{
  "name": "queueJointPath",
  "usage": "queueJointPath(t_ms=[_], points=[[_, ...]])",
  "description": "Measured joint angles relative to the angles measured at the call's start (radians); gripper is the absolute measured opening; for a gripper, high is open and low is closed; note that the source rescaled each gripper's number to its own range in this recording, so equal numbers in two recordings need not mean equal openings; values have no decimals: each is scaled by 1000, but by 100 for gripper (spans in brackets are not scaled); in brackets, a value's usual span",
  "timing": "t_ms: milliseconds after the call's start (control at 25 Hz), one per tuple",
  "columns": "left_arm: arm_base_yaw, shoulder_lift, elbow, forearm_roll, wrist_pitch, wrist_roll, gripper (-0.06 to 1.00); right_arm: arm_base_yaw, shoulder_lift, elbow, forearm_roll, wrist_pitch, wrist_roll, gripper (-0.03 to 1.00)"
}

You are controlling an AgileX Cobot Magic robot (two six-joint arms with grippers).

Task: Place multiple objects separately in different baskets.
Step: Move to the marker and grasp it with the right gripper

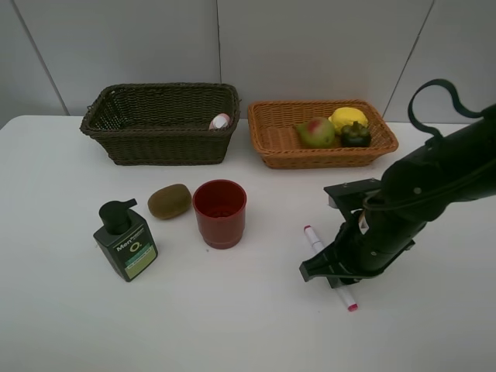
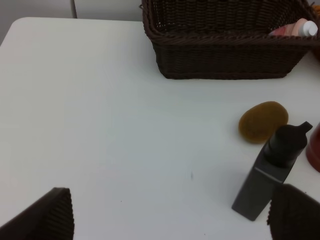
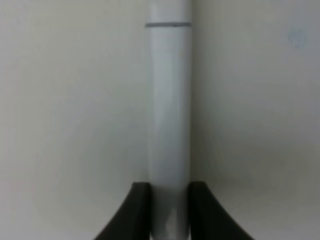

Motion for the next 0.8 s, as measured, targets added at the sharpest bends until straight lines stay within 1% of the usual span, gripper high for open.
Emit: queueJointPath(t_ms=[400,680,800], points=[[0,0,0,0,0,0,100,0,0,-9,-16,11,0,0],[0,0,0,0,0,0,100,0,-2,-41,-20,76,0,0],[0,0,0,0,0,0,100,0,-39,-42,-30,106,0,0]])
